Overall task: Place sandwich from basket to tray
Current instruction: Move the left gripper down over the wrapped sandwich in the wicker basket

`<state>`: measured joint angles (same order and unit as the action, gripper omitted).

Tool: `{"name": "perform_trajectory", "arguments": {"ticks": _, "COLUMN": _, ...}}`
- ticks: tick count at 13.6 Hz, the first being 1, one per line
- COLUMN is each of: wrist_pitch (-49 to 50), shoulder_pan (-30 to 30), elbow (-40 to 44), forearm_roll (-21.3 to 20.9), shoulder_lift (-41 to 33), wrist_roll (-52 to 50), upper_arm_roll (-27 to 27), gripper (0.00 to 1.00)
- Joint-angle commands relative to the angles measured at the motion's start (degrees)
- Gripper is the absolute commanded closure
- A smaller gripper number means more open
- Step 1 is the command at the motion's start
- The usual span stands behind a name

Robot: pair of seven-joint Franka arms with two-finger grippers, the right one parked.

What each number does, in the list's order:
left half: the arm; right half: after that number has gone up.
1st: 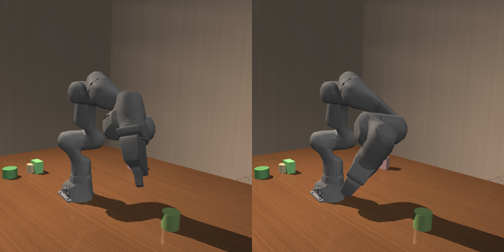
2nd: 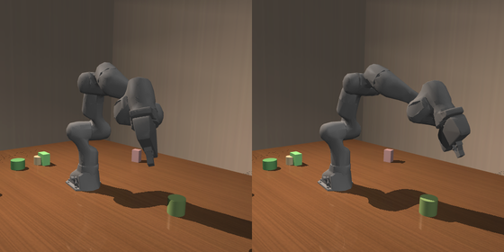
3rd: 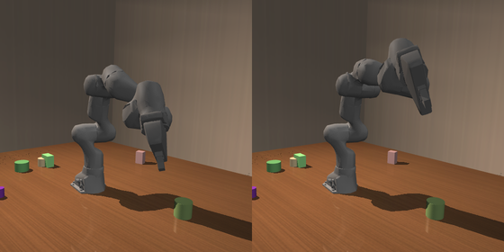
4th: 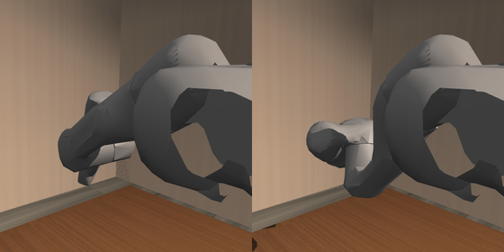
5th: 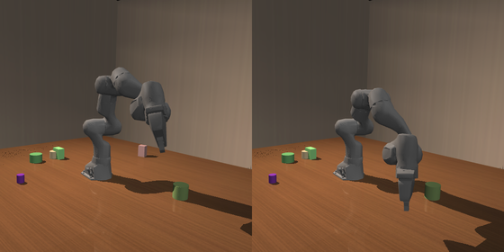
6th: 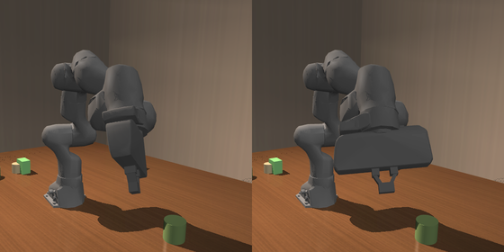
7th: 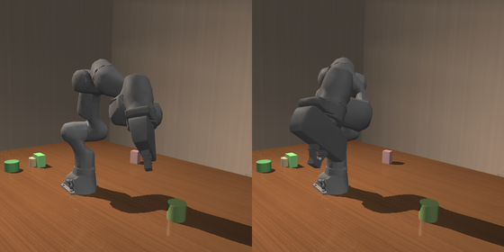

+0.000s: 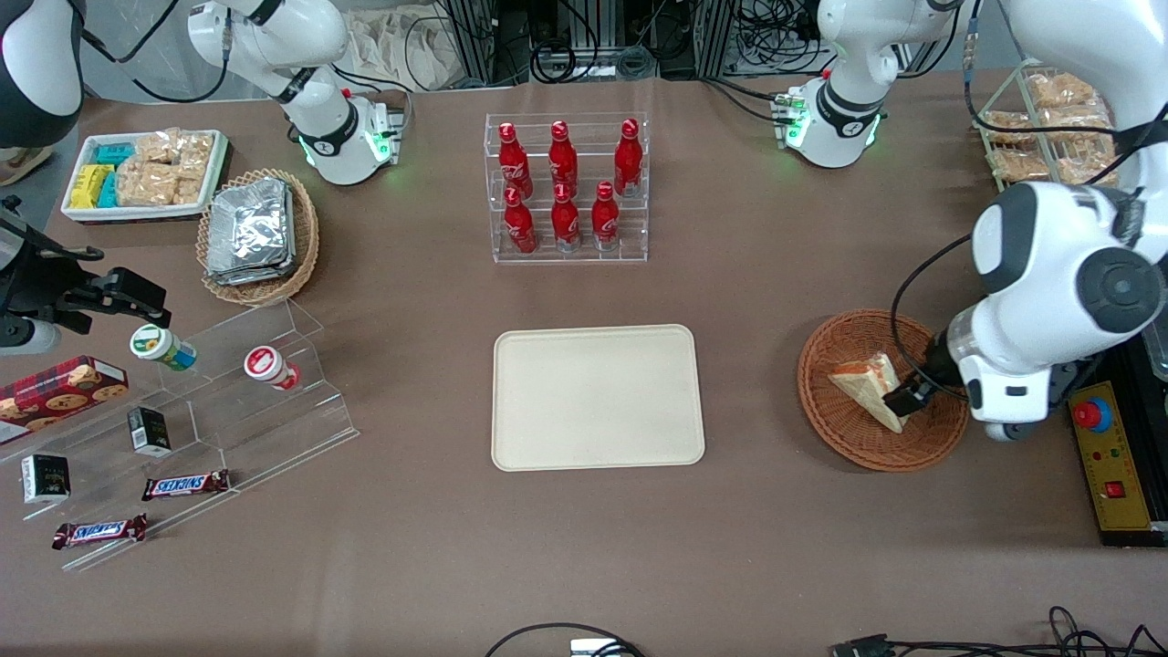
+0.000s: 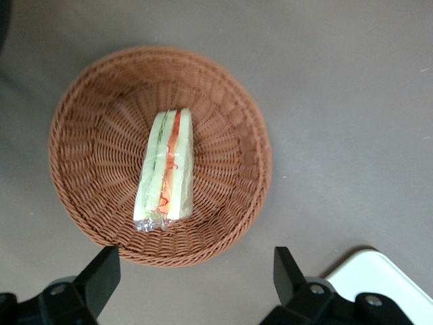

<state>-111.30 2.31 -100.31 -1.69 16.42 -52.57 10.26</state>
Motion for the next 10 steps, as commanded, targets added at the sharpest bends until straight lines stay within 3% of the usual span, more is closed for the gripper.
{"name": "perform_trajectory", "arguments": {"ticks": 1, "wrist_pitch": -2.2, "shoulder_pan": -0.3, "elbow": -3.4, "forearm_roll": 0.0, "shoulder_lift": 2.1, "wrist_roll": -2.7, "upper_arm_roll": -0.1, "gripper": 0.00}}
{"name": "perform_trajectory", "arguments": {"ticks": 7, "wrist_pitch": -10.6, "shoulder_pan": 0.1, "elbow": -10.2, "forearm_roll": -5.0, "shoulder_lift": 5.1, "wrist_roll": -2.4, "upper_arm_roll": -0.5, "gripper": 0.00}}
{"name": "perform_trajectory", "arguments": {"ticks": 10, "wrist_pitch": -12.9, "shoulder_pan": 0.4, "elbow": -11.7, "forearm_roll": -9.7, "shoulder_lift": 7.3, "wrist_roll": -2.5, "upper_arm_roll": -0.6, "gripper": 0.00}}
